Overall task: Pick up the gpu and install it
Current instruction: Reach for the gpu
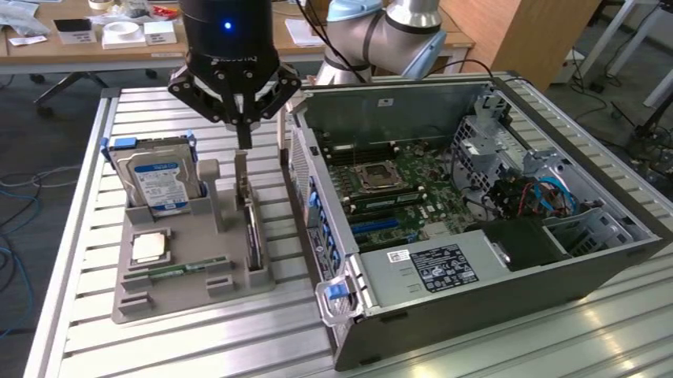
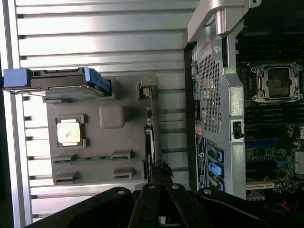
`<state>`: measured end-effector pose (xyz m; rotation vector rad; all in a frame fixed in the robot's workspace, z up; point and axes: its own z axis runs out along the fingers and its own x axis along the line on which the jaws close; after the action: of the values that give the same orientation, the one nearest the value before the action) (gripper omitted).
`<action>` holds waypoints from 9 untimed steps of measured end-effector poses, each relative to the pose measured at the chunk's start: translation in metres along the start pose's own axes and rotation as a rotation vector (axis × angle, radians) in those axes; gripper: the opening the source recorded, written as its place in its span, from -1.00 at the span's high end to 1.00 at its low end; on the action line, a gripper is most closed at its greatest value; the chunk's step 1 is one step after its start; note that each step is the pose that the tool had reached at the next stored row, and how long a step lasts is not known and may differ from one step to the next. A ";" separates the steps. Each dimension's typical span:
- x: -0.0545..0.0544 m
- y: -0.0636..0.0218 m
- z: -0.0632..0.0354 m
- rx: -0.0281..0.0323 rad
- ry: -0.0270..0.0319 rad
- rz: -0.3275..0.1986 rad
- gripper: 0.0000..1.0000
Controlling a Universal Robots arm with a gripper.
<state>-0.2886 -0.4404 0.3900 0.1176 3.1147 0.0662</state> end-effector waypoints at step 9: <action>0.002 -0.0066 0.0004 0.0007 0.0000 0.001 0.79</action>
<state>-0.2907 -0.4469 0.3892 0.1193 3.1147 0.0652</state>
